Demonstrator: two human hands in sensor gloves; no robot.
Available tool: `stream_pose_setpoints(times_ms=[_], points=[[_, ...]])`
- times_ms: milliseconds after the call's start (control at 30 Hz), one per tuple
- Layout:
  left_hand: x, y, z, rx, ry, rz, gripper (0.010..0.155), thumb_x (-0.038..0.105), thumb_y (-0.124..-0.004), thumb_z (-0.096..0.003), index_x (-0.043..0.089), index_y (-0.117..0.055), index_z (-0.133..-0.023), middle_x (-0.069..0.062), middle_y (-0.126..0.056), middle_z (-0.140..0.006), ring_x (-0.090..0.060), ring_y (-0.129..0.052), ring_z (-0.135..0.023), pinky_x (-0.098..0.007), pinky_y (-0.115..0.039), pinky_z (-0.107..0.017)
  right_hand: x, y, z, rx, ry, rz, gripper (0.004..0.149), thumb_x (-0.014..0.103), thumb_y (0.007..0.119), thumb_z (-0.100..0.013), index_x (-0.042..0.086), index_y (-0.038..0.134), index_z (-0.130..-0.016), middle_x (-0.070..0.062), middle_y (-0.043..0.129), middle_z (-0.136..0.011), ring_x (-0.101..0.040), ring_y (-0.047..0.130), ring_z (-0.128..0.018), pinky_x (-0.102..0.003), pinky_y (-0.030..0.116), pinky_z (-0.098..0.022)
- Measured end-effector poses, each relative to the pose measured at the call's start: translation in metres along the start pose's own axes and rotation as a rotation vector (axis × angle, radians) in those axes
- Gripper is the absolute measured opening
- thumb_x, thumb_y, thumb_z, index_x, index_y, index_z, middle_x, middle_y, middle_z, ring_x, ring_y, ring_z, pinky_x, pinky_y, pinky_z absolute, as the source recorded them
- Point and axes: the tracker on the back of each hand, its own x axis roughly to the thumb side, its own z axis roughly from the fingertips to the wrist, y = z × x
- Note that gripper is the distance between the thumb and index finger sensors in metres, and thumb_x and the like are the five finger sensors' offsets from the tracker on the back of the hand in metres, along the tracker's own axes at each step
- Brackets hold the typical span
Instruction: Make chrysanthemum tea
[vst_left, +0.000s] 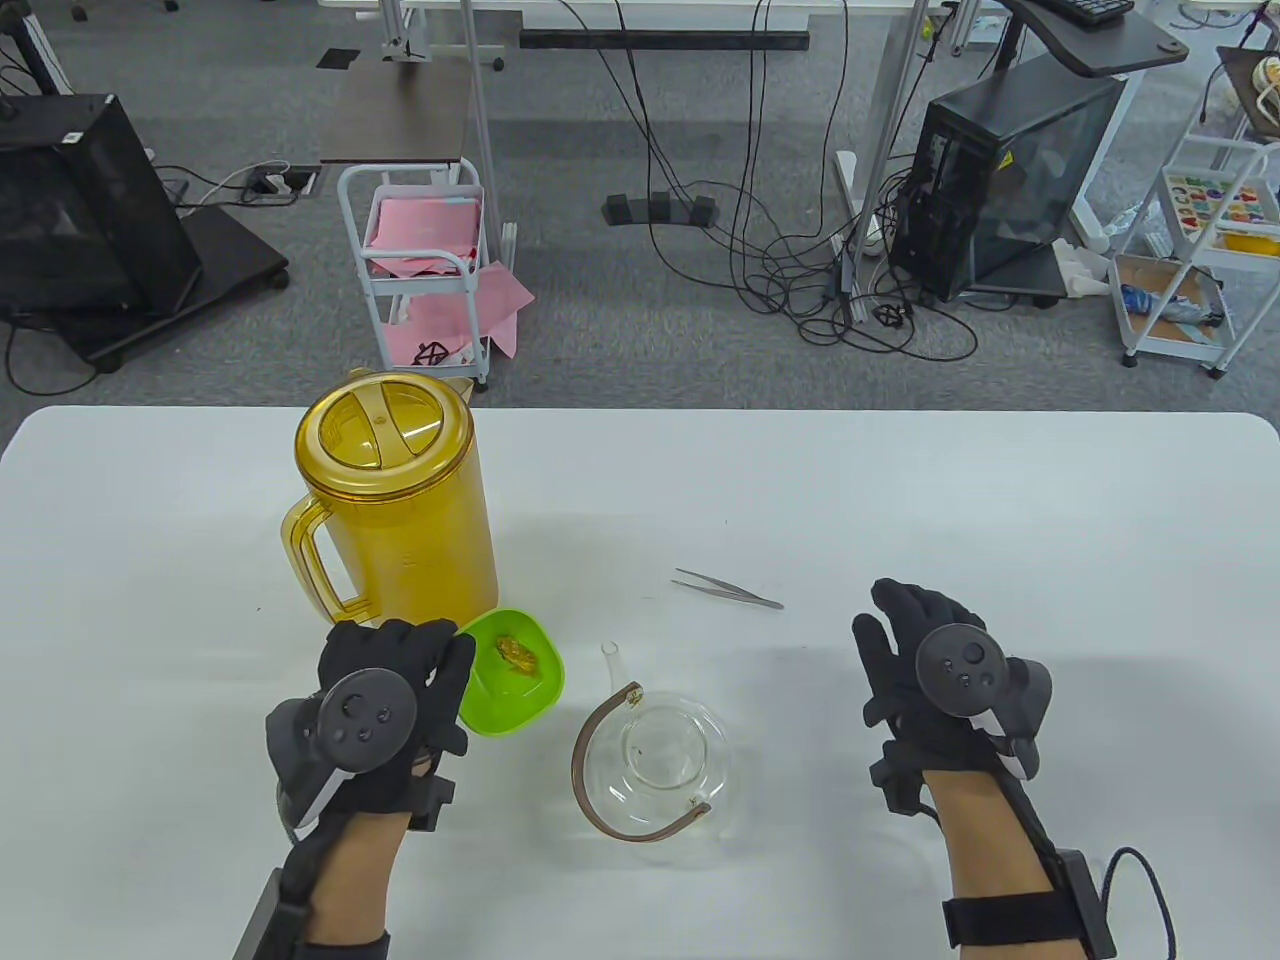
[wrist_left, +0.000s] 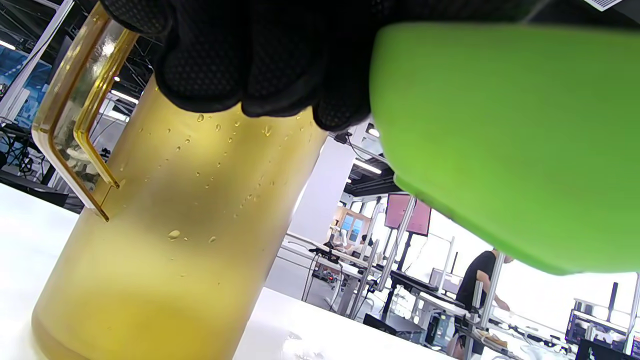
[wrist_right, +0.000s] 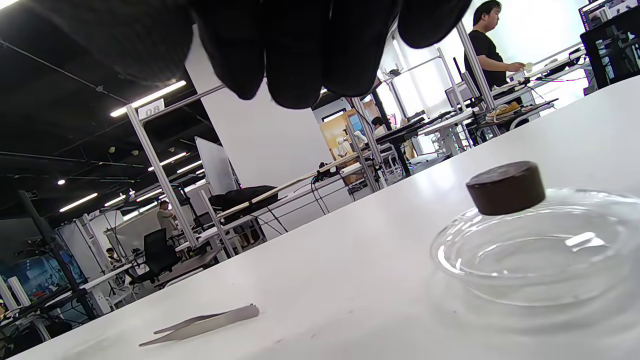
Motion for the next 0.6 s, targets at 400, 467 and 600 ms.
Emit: stream_pose_setpoints(times_ms=[400, 467, 600], points=[[-0.003, 0.004, -0.001, -0.046, 0.023, 0.036, 0.040, 0.050, -0.082, -0.0563, 0.022, -0.094, -0.081, -0.007, -0.099, -0.065, -0.038, -0.087, -0.071, -0.071, -0.046, -0.074, 0.055, 0.047, -0.063, 0.251, 0.025, 0.262, 0.059, 0.054, 0.069, -0.059, 0.029, 0.060, -0.113, -0.006, 0.057, -0.116, -0.040, 0.055, -0.112, -0.071, 0.037, -0.076], [-0.004, 0.004, -0.001, -0.053, 0.026, 0.044, 0.040, 0.050, -0.082, -0.0564, 0.022, -0.094, -0.082, -0.007, -0.098, -0.066, -0.039, -0.086, -0.071, -0.071, -0.045, -0.074, 0.063, 0.056, -0.076, 0.283, 0.044, 0.257, 0.058, 0.053, 0.069, -0.060, 0.030, 0.060, -0.112, -0.006, 0.056, -0.116, -0.041, 0.054, -0.112, -0.071, 0.036, -0.076], [-0.003, 0.002, -0.002, -0.062, 0.016, 0.043, 0.040, 0.050, -0.081, -0.0566, 0.022, -0.093, -0.082, -0.007, -0.098, -0.071, -0.040, -0.085, -0.075, -0.071, -0.046, -0.074, 0.079, 0.080, -0.095, 0.394, 0.065, 0.289, 0.059, 0.053, 0.071, -0.060, 0.031, 0.059, -0.113, -0.007, 0.053, -0.117, -0.041, 0.050, -0.113, -0.072, 0.034, -0.076]])
